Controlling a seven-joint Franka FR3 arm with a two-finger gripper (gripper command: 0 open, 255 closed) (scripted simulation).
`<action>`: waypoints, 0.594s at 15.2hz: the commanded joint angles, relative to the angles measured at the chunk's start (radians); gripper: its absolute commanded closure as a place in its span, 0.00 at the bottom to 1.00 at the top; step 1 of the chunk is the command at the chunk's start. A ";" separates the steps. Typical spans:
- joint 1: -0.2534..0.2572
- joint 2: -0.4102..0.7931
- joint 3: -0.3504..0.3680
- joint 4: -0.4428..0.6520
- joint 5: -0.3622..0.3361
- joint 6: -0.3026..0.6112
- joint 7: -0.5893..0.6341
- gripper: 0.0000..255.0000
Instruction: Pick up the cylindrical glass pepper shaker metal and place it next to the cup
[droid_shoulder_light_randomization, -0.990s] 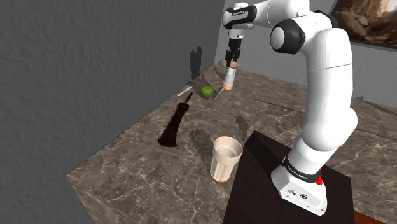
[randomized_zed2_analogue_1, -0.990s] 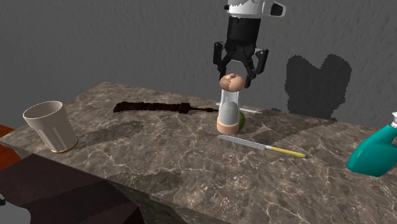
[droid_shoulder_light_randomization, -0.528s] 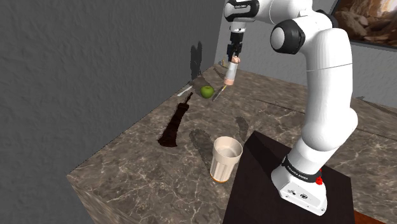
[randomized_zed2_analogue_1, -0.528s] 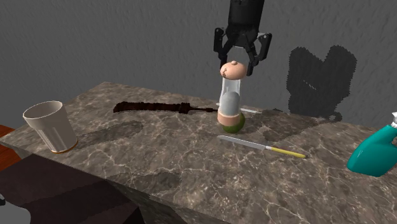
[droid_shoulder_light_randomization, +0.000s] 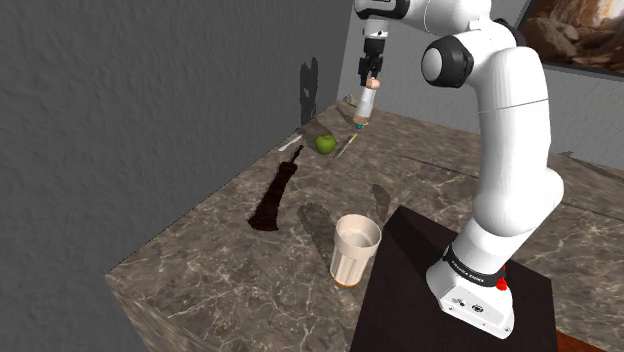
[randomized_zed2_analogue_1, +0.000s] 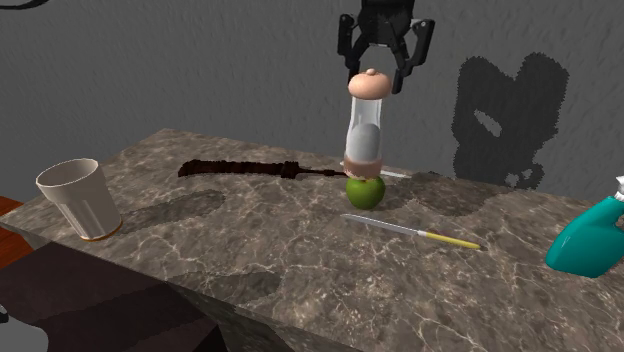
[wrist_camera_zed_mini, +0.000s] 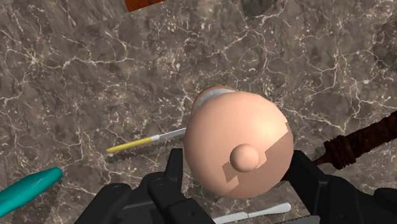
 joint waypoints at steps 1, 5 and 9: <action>-0.012 0.015 0.001 0.055 0.005 -0.040 -0.001 1.00; -0.044 0.061 0.006 0.191 0.021 -0.128 0.001 1.00; -0.099 0.147 0.021 0.400 0.048 -0.245 0.010 1.00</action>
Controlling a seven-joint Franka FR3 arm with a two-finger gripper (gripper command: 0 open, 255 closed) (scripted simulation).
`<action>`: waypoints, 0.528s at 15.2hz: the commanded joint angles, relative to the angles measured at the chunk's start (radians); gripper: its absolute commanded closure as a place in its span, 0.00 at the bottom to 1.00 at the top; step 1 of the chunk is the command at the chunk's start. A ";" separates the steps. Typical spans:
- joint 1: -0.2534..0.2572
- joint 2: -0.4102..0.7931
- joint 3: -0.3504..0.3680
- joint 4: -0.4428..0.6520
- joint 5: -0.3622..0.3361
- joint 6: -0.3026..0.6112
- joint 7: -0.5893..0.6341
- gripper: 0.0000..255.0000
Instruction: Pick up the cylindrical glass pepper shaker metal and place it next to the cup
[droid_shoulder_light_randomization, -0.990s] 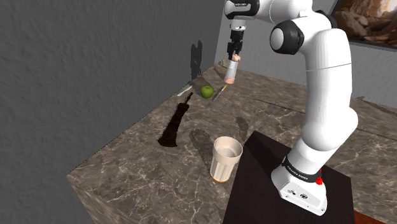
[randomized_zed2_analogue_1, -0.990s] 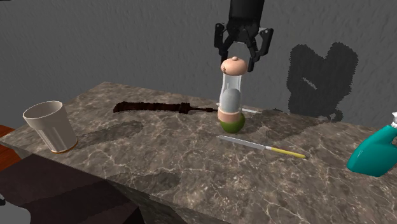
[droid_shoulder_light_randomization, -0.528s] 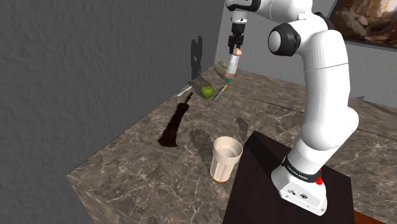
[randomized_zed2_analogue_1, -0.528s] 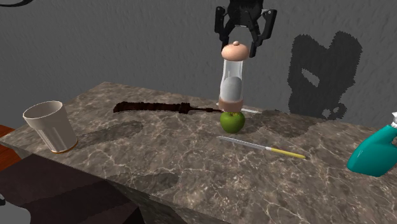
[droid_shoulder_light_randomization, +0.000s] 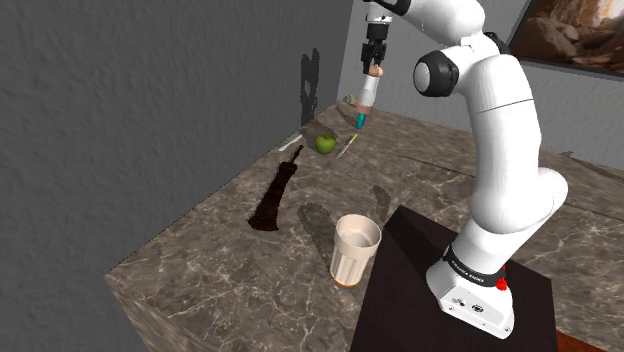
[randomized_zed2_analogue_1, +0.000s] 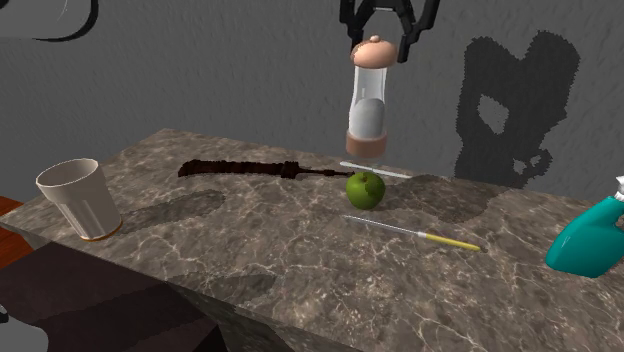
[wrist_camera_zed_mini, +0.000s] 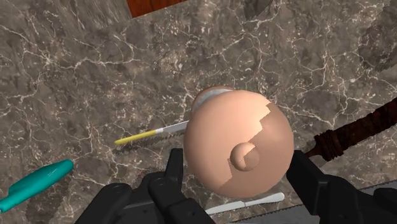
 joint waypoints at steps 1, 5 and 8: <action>0.054 -0.084 -0.014 -0.135 -0.023 0.046 0.006 1.00; 0.210 -0.307 -0.033 -0.487 -0.098 0.176 0.071 1.00; 0.288 -0.429 -0.021 -0.653 -0.146 0.229 0.139 1.00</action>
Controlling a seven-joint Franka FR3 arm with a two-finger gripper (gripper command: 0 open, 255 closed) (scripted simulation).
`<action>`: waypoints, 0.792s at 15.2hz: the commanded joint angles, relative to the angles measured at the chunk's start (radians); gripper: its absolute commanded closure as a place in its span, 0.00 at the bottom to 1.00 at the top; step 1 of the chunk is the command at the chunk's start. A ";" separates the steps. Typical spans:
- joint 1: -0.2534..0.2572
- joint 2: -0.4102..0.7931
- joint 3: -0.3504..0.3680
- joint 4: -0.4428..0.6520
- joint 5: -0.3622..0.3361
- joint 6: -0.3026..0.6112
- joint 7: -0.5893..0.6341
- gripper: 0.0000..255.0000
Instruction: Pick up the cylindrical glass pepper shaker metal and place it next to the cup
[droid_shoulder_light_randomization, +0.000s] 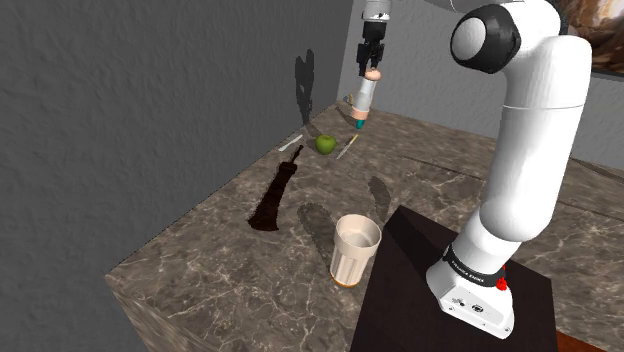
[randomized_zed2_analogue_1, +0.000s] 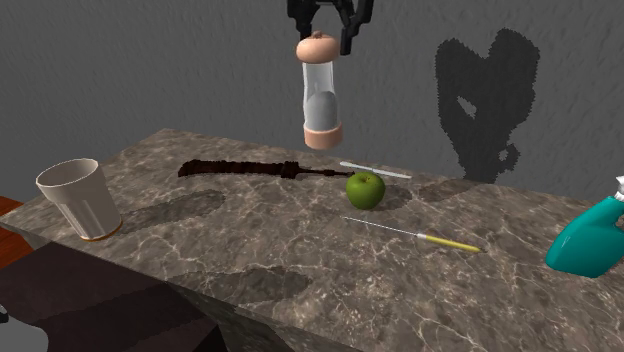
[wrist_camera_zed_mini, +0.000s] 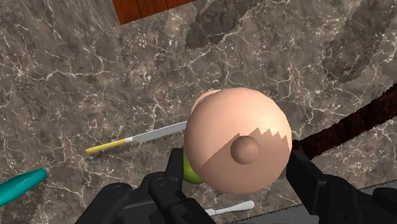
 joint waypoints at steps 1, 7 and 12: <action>0.060 -0.091 0.012 -0.123 -0.036 0.037 0.058 1.00; 0.165 -0.278 0.069 -0.347 -0.102 0.087 0.212 1.00; 0.226 -0.399 0.134 -0.482 -0.130 0.106 0.342 1.00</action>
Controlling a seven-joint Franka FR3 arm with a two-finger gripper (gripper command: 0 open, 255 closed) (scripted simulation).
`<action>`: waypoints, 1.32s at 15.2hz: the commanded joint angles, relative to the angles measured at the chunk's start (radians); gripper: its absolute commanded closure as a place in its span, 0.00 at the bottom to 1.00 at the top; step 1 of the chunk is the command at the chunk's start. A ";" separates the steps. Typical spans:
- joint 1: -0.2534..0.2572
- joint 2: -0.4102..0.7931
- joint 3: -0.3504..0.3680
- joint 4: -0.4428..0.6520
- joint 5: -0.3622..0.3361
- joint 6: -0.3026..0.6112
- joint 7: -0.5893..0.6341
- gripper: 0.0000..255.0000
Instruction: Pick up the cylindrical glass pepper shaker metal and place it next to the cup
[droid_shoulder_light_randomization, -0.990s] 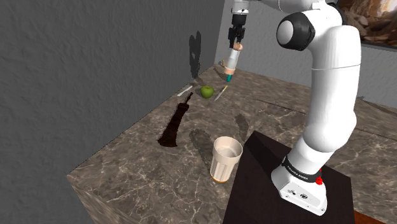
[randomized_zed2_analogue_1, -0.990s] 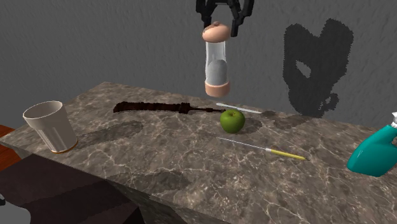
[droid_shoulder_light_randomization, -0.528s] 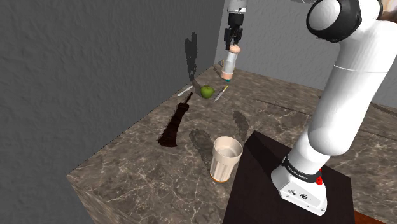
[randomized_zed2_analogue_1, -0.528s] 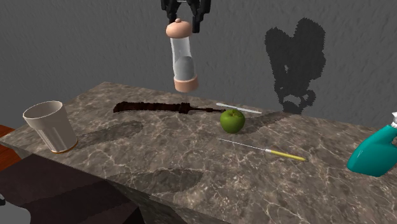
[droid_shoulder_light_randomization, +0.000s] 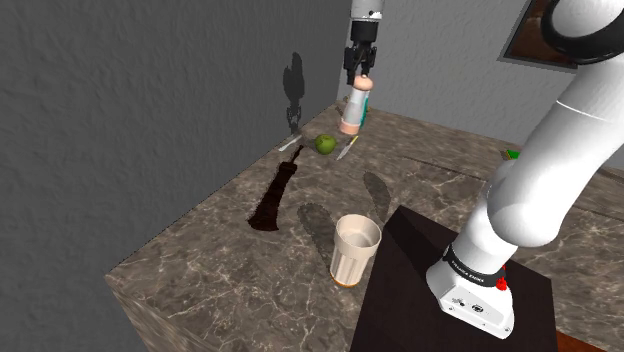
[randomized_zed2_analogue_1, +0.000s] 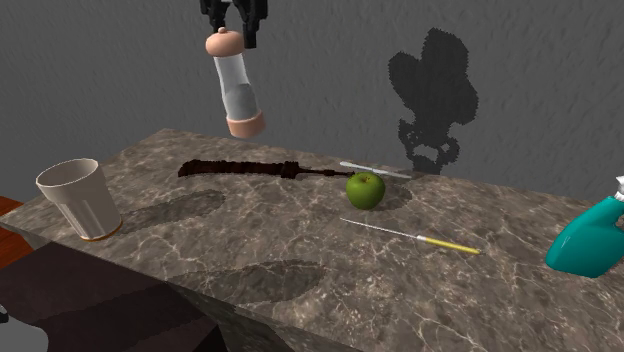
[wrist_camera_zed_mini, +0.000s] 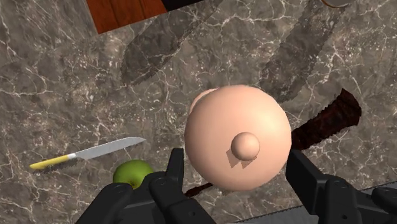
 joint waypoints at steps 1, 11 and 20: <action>0.023 -0.044 0.028 -0.053 -0.007 0.010 0.055 1.00; 0.121 -0.189 0.179 -0.208 0.010 0.019 0.306 1.00; 0.207 -0.228 0.320 -0.250 0.065 0.024 0.525 1.00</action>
